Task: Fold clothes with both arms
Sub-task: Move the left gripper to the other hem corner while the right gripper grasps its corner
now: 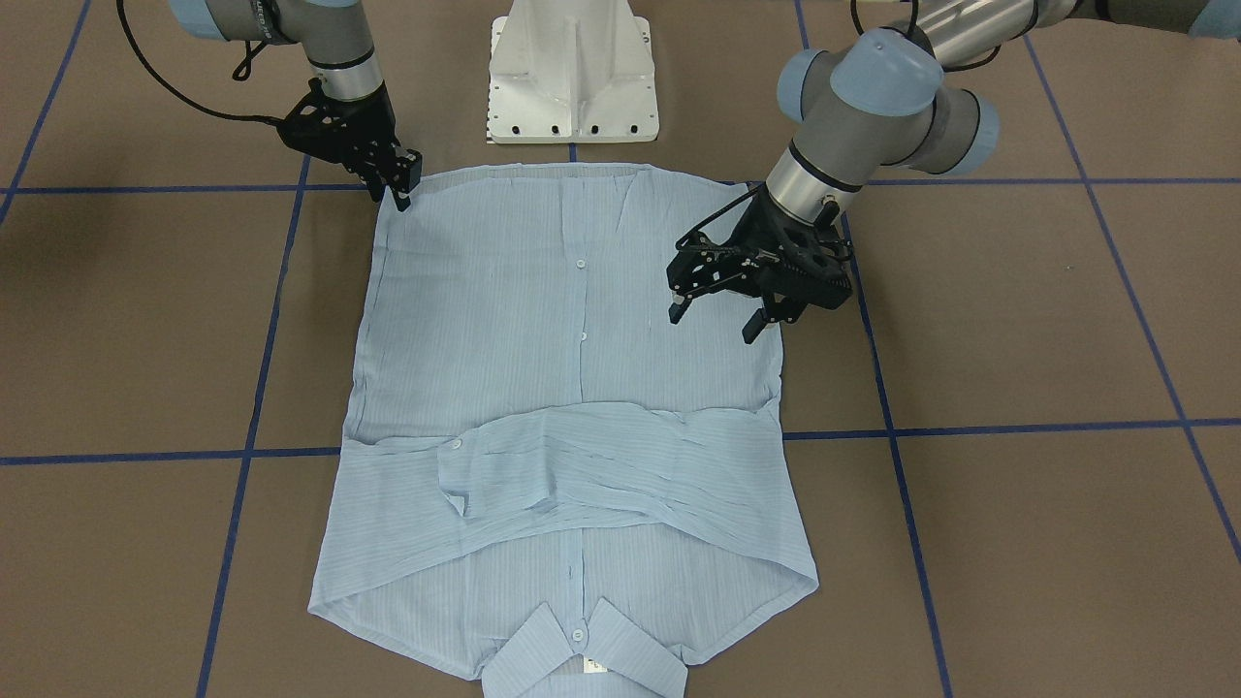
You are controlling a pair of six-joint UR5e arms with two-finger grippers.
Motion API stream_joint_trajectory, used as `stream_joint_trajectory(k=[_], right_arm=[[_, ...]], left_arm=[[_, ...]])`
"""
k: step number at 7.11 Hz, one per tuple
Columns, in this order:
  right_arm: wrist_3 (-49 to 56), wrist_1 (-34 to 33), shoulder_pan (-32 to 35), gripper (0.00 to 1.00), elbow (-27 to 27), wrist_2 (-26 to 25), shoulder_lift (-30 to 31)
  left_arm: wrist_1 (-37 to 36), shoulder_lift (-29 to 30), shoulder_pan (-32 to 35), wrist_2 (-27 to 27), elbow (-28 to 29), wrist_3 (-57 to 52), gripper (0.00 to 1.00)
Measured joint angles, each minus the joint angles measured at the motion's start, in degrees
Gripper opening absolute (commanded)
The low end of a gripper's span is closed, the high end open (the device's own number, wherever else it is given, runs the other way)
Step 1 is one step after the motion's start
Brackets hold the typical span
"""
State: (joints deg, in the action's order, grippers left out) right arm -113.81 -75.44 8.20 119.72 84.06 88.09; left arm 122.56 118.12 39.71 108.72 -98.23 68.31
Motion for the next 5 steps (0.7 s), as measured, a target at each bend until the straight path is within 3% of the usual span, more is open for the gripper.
stream_joint_trajectory(k=[3, 4, 5], right_arm=[[0.0, 0.0, -1.3, 0.17, 0.4, -0.7, 0.5], [0.0, 0.0, -1.6, 0.0, 0.6, -1.1, 0.7], [0.0, 0.0, -1.7, 0.0, 0.9, -1.3, 0.8]], left_arm=[[0.0, 0.0, -0.1, 0.0, 0.3, 0.3, 0.99], [-0.1, 0.1, -0.1, 0.0, 0.3, 0.3, 0.99], [-0.1, 0.1, -0.1, 0.0, 0.4, 0.4, 0.99]])
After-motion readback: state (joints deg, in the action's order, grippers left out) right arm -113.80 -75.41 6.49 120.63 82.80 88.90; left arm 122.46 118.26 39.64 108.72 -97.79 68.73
